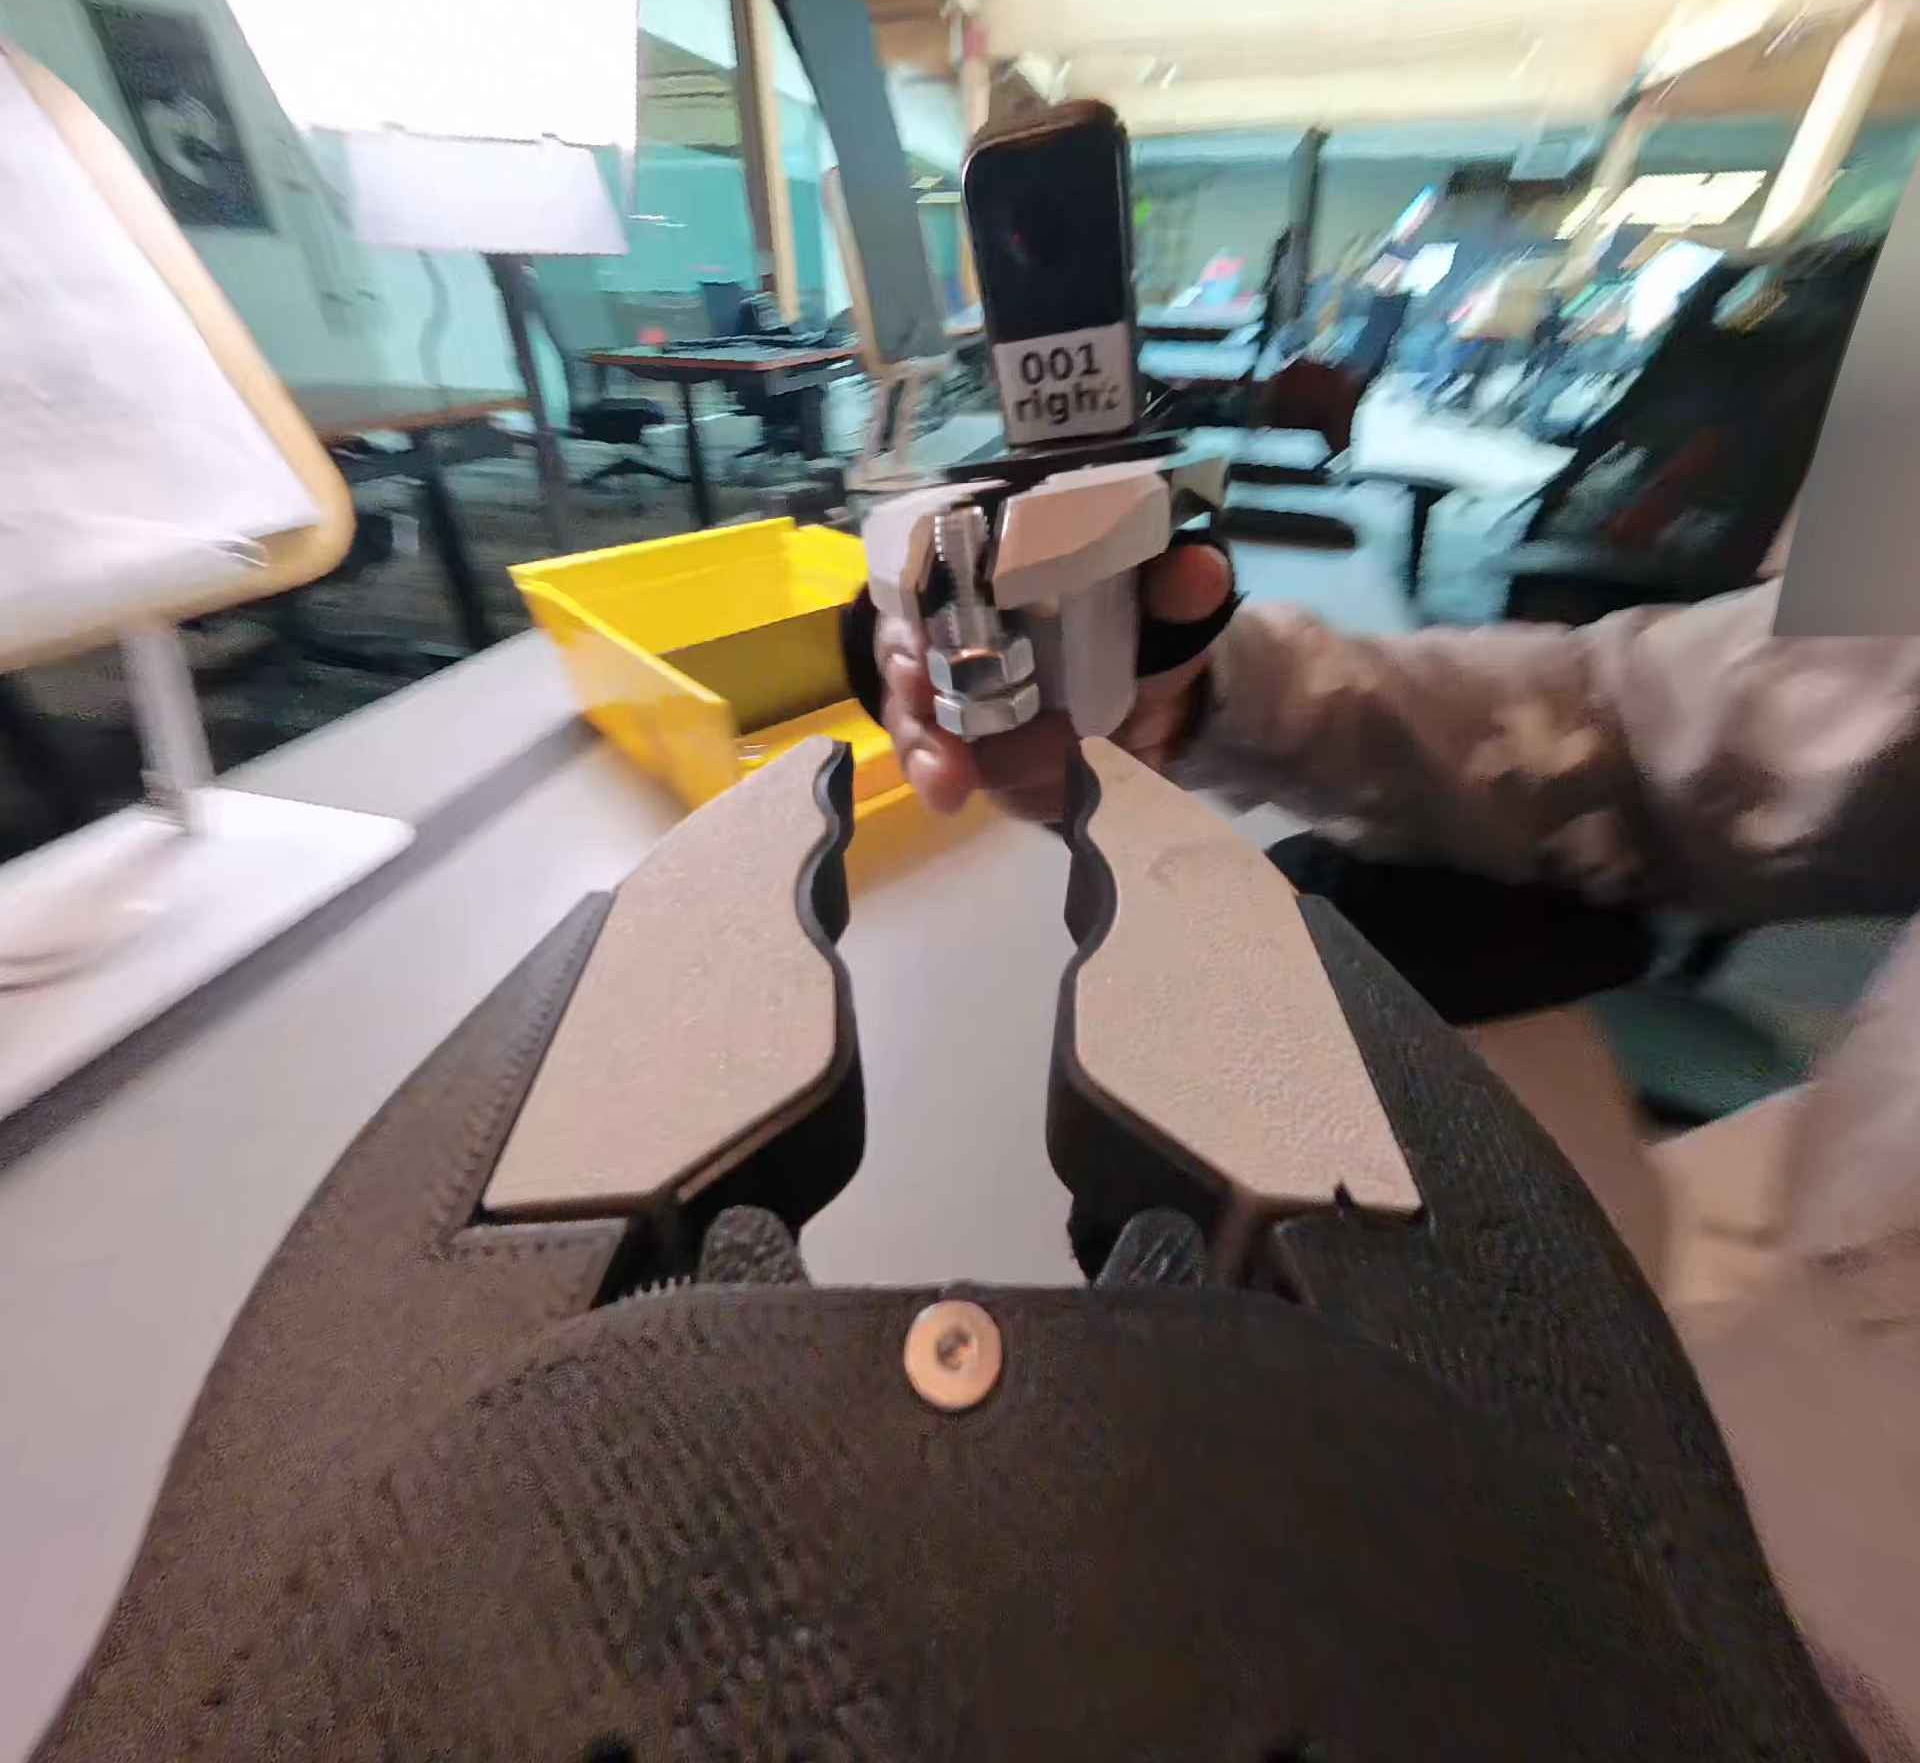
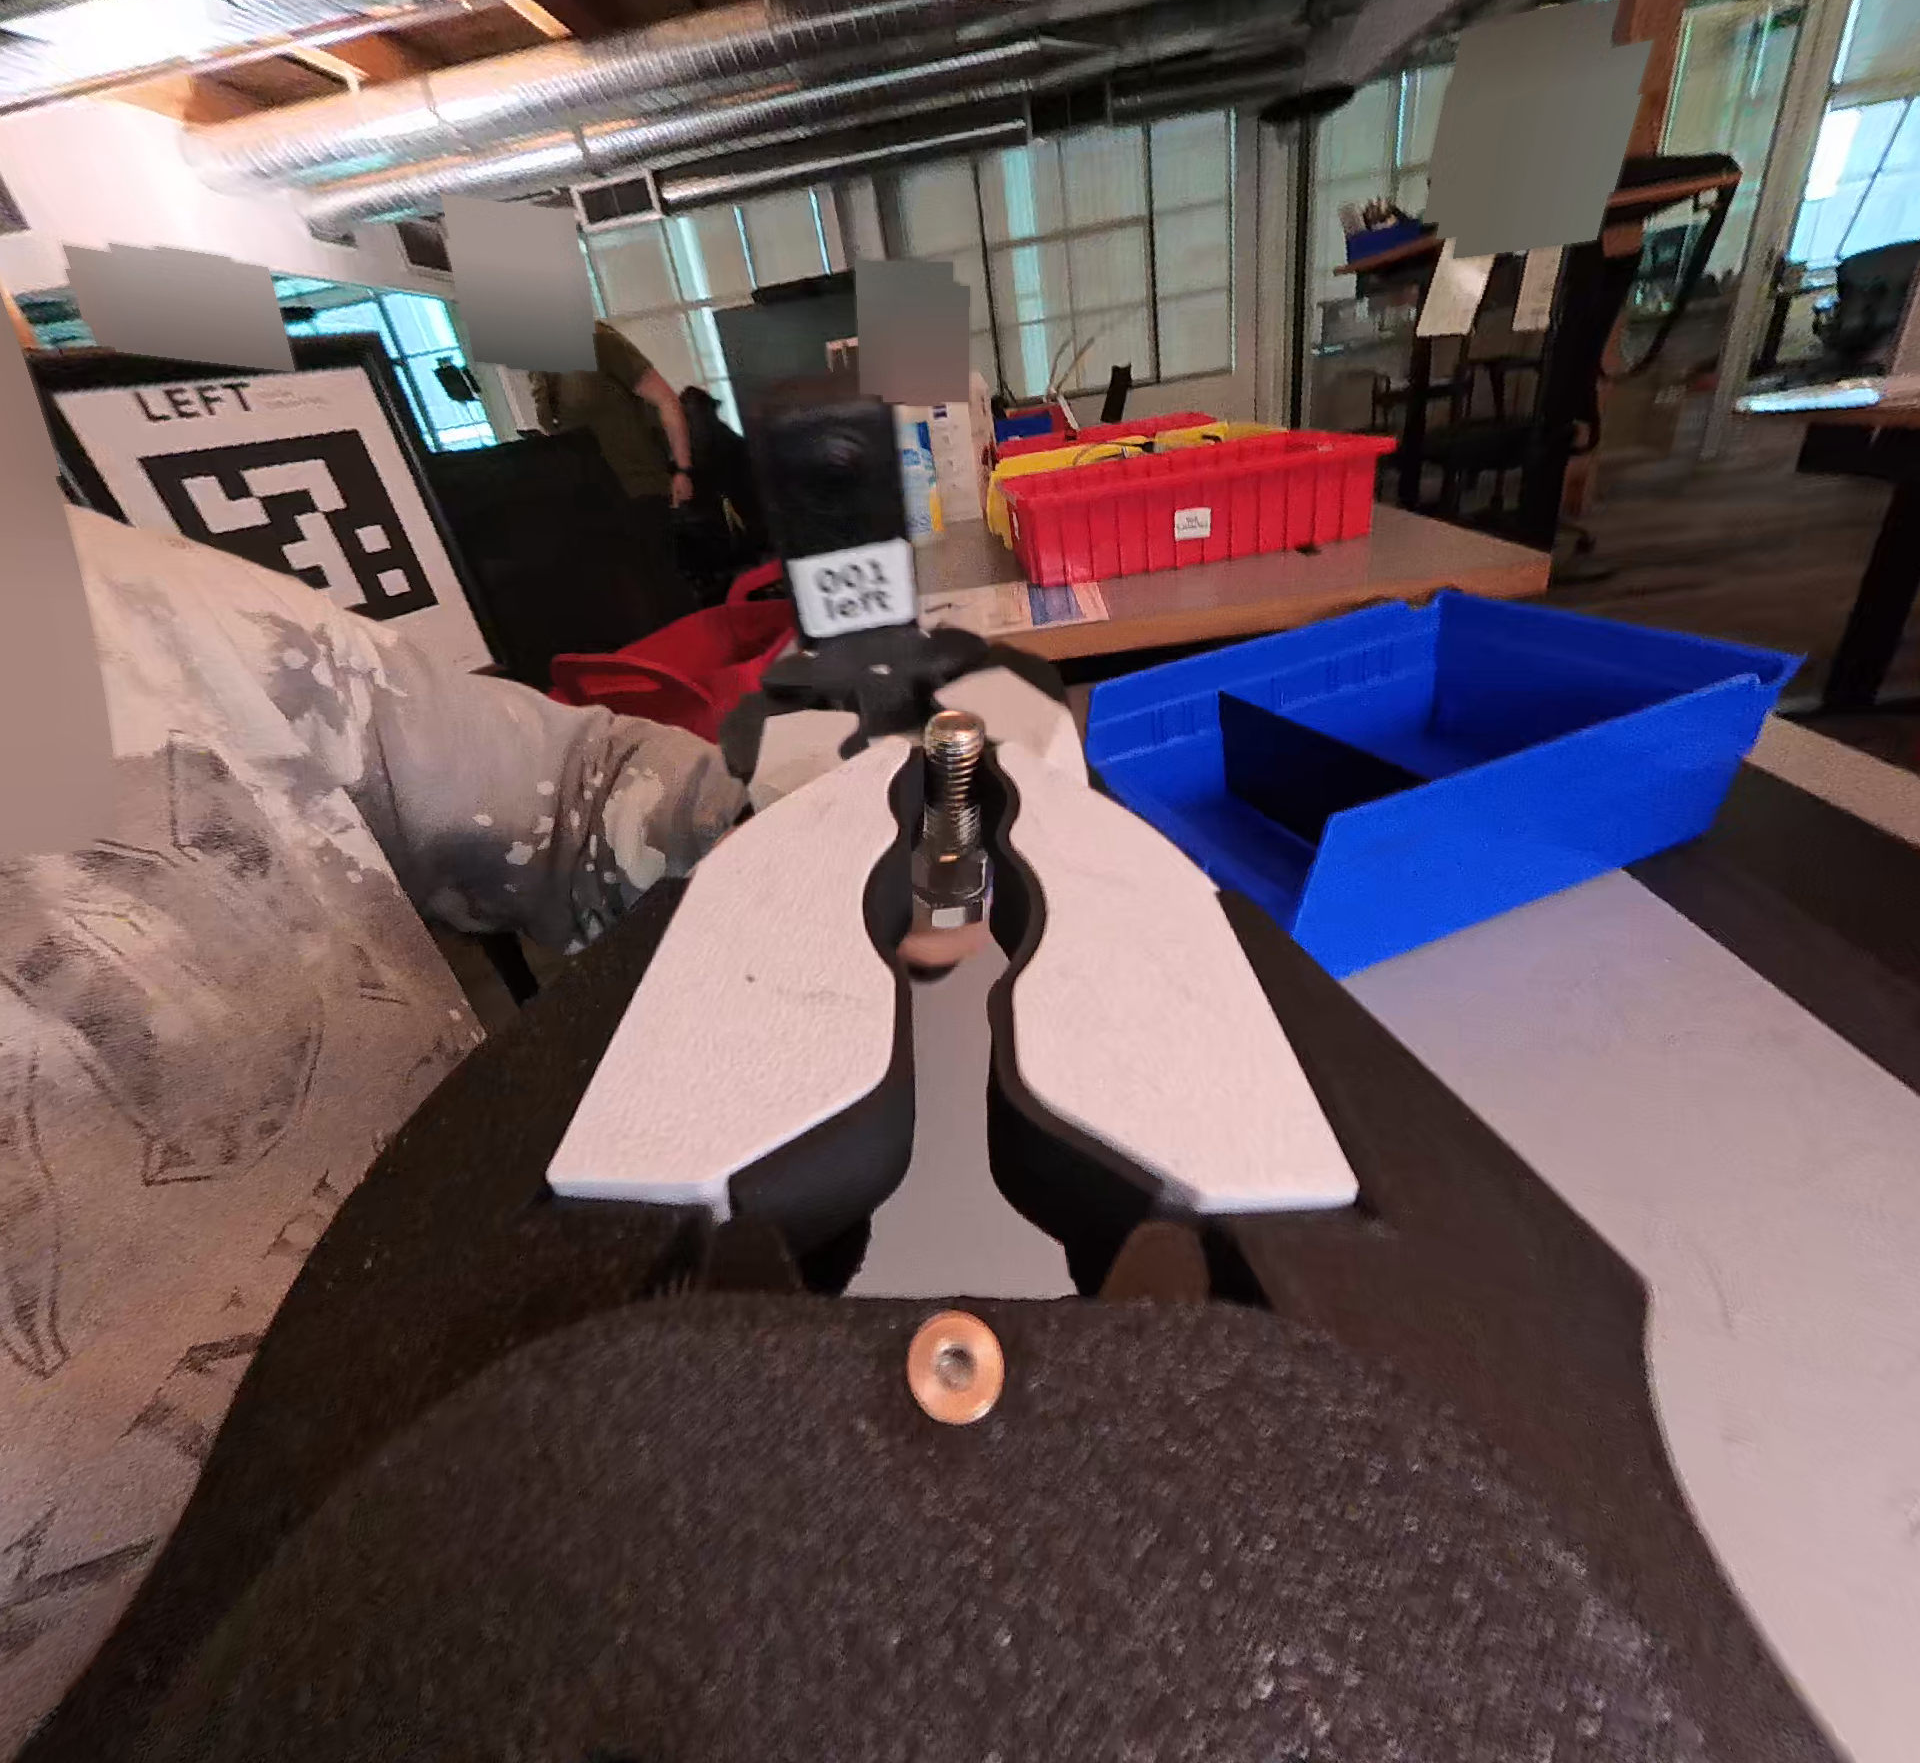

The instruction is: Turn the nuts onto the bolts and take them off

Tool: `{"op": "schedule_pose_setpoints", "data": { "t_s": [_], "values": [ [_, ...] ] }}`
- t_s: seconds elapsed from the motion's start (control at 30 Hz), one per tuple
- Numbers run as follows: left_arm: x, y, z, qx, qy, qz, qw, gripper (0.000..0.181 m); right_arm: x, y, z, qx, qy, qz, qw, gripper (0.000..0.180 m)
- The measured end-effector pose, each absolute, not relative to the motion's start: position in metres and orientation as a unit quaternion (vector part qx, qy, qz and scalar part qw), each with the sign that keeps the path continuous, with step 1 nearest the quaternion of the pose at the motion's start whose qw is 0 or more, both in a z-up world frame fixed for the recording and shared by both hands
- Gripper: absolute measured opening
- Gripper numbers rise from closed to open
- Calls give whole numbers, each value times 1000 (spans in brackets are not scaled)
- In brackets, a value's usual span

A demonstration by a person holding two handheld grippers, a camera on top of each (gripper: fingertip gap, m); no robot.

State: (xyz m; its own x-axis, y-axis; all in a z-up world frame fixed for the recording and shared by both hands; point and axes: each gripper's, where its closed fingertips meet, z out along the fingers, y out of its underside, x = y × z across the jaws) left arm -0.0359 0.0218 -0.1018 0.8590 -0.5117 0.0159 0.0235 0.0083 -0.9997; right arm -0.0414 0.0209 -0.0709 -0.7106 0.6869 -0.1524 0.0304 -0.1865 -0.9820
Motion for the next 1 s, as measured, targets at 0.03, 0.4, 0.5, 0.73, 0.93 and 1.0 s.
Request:
{"op": "schedule_pose_setpoints", "data": {
  "t_s": [0.03,0.4,0.5,0.73,0.93,1.0],
  "values": [
    [-31,21,-101,-668,169,-246,681,36,-40,20,-68,-291,-597,711,230,9],
    [-7,19,-103,-632,165,-375,658,22,-25,8,-74,-239,-610,735,176,10],
    [-6,20,-104,-634,167,-373,656,18,-25,7,-74,-237,-610,736,176,9],
    [-2,24,-101,-625,175,-368,666,18,-22,9,-71,-231,-611,736,180,9],
    [2,29,-96,-606,172,-391,671,18,-19,14,-70,-229,-610,736,186,9],
    [3,29,-99,-605,176,-386,674,18,-18,14,-72,-230,-612,734,186,9]
  ]
}}
